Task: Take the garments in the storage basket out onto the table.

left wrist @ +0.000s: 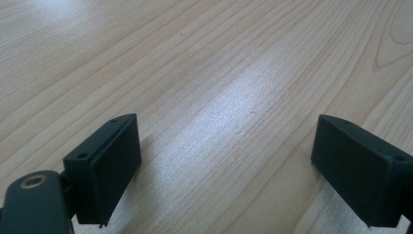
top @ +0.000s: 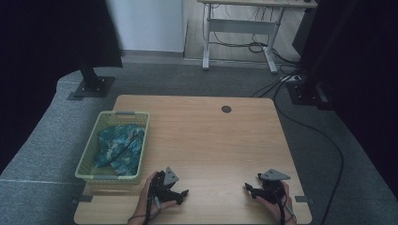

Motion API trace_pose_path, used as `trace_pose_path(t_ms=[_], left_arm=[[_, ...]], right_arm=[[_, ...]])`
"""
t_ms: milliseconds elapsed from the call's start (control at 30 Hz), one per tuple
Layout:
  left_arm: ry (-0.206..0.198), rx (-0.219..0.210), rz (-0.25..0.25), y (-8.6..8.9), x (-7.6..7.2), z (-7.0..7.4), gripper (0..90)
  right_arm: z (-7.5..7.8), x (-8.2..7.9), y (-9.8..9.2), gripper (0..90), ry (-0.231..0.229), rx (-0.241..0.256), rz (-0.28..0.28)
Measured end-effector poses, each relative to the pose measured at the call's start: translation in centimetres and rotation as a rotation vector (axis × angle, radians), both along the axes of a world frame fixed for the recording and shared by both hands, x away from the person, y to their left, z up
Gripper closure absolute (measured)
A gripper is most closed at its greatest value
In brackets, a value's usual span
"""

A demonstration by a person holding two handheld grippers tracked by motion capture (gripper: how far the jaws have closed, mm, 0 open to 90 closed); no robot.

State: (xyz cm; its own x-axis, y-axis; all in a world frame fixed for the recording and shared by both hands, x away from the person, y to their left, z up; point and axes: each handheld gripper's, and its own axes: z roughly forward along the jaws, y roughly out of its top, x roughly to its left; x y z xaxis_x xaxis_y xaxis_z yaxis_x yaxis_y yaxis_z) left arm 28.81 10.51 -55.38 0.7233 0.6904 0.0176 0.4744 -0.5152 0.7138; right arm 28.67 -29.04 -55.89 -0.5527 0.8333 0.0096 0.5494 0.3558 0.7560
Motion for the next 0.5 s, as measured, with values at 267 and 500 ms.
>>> trace_pose_path(t_ms=[267,500], left_arm=[[-0.008,0.000,0.014,0.00,-0.57,0.01,12.5],[-0.003,-0.003,0.006,0.10,-0.66,0.00,12.4]], right_arm=[[0.00,0.04,0.05,26.6,0.000,0.001,-0.001],[0.01,0.09,0.33,26.6,0.002,0.001,-0.022]])
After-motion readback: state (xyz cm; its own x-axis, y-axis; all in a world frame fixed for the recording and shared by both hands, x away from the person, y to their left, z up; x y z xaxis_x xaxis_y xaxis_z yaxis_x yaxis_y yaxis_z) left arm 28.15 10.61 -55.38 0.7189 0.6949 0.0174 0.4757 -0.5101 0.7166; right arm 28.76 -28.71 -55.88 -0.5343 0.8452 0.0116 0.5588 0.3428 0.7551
